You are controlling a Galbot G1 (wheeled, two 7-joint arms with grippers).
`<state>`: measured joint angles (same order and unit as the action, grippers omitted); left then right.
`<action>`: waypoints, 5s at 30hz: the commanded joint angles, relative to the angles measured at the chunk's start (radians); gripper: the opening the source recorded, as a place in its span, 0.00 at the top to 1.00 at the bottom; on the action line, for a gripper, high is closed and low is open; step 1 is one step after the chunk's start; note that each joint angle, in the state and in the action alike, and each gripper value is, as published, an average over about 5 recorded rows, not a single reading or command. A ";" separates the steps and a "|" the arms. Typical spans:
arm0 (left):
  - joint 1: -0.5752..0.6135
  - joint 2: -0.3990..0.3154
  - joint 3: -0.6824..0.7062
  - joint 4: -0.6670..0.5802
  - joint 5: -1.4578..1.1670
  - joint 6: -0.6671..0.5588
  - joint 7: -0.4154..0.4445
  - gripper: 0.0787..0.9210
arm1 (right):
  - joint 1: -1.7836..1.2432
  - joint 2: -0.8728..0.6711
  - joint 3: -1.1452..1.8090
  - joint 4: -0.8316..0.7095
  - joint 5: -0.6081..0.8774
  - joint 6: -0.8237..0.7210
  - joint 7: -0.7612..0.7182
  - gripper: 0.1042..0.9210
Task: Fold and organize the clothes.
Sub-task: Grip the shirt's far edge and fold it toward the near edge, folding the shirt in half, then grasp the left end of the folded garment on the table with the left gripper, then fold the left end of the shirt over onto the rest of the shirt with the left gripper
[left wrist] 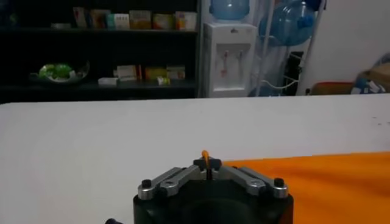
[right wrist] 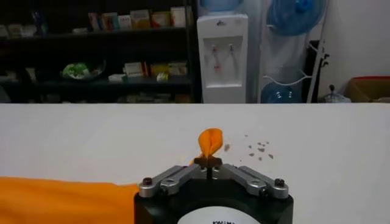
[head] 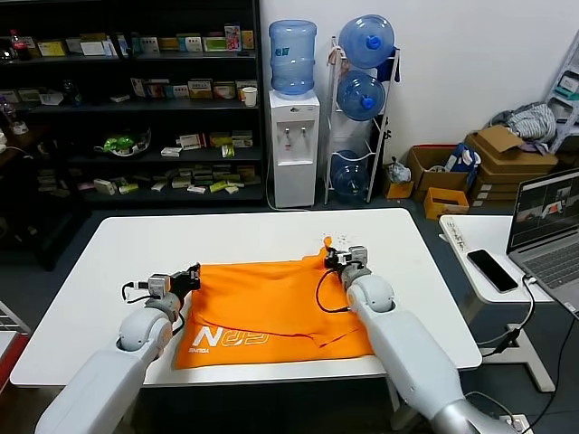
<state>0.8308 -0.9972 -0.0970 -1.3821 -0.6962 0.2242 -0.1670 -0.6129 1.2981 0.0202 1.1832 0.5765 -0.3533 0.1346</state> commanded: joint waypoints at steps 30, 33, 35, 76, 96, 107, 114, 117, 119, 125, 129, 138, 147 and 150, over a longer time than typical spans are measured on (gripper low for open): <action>0.618 0.014 -0.243 -0.533 0.193 0.012 -0.017 0.73 | -0.757 -0.390 0.256 0.919 0.114 -0.131 0.163 0.65; 0.620 -0.002 -0.252 -0.519 0.199 0.011 -0.013 0.62 | -0.785 -0.383 0.300 0.922 0.102 -0.113 0.152 0.55; 0.609 -0.013 -0.249 -0.495 0.199 0.010 -0.007 0.55 | -0.806 -0.378 0.330 0.918 0.094 -0.102 0.144 0.49; 0.529 -0.032 -0.206 -0.434 0.161 0.011 -0.105 0.86 | -0.808 -0.301 0.358 0.881 0.062 -0.075 0.149 0.12; 0.760 0.420 -0.715 -0.258 0.242 -0.001 0.019 0.94 | -0.709 -0.257 0.275 0.827 0.062 -0.069 0.157 0.12; 0.686 0.236 -0.412 -0.688 -0.026 0.107 -0.102 0.94 | -0.696 -0.220 0.251 0.792 0.044 -0.081 0.170 0.12; 0.534 0.149 -0.191 -0.720 -0.120 0.176 -0.170 0.94 | -0.710 -0.195 0.258 0.791 0.039 -0.092 0.181 0.12; 0.481 0.116 -0.138 -0.693 -0.122 0.184 -0.186 0.94 | -0.713 -0.182 0.257 0.787 0.036 -0.096 0.184 0.12; 0.447 0.094 -0.105 -0.677 -0.124 0.194 -0.200 0.94 | -0.713 -0.174 0.255 0.784 0.035 -0.098 0.186 0.12; 0.359 0.038 -0.023 -0.634 -0.127 0.212 -0.237 0.94 | -0.709 -0.157 0.246 0.784 0.032 -0.104 0.192 0.12; 0.323 0.008 0.006 -0.601 -0.123 0.215 -0.251 0.94 | -0.708 -0.155 0.245 0.785 0.032 -0.105 0.194 0.12; 0.351 -0.004 -0.024 -0.564 -0.093 0.212 -0.213 0.89 | -0.704 -0.159 0.241 0.780 0.035 -0.104 0.191 0.12; 0.532 0.186 -0.287 -0.611 -0.119 0.208 -0.158 0.59 | -0.686 -0.160 0.222 0.770 0.038 -0.104 0.189 0.12; 0.636 0.244 -0.440 -0.549 -0.123 0.181 -0.065 0.49 | -0.682 -0.159 0.218 0.768 0.039 -0.104 0.189 0.12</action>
<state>1.2694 -0.9092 -0.2349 -1.9800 -0.8049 0.4287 -0.3551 -1.3009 1.1361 0.2452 1.9545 0.6143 -0.4572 0.3245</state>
